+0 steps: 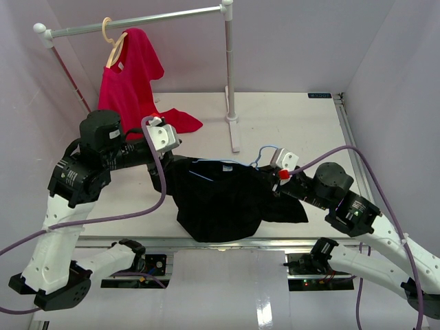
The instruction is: Place the t-shirt on the hanger
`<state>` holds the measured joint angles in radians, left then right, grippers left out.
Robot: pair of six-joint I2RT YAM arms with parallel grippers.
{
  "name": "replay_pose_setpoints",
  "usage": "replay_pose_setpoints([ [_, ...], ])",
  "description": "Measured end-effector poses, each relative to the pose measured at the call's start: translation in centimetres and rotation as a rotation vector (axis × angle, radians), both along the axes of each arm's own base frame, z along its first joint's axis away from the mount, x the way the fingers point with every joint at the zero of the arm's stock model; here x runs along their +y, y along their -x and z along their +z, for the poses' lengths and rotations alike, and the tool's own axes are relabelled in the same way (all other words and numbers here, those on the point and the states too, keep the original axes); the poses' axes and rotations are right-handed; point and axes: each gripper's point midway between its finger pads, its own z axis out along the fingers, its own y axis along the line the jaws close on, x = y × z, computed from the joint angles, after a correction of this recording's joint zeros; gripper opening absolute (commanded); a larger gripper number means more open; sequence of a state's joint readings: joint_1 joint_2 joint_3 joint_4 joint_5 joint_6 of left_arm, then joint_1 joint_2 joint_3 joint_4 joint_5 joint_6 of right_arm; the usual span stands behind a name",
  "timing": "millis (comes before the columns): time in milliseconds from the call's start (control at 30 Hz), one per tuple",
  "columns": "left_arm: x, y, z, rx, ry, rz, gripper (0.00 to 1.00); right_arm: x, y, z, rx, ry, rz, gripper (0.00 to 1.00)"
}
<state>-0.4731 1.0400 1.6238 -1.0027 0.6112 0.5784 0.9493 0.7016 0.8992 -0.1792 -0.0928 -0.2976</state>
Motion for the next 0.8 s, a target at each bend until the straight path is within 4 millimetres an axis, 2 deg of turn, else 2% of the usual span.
replay_pose_setpoints([
  [333, -0.8, -0.4, -3.1, 0.08, -0.09, -0.049, 0.56, -0.3, 0.5, 0.4, -0.008, -0.012, 0.016, 0.08],
  [500, -1.0, 0.6, -2.4, 0.036, -0.12, -0.077, 0.56, -0.3, 0.6, 0.4, -0.009, -0.013, 0.02, 0.08],
  [800, 0.4, 1.0, -1.0, -0.038, -0.13, -0.019, 0.56, -0.2, 0.8, -0.1, 0.004, 0.005, 0.031, 0.08],
])
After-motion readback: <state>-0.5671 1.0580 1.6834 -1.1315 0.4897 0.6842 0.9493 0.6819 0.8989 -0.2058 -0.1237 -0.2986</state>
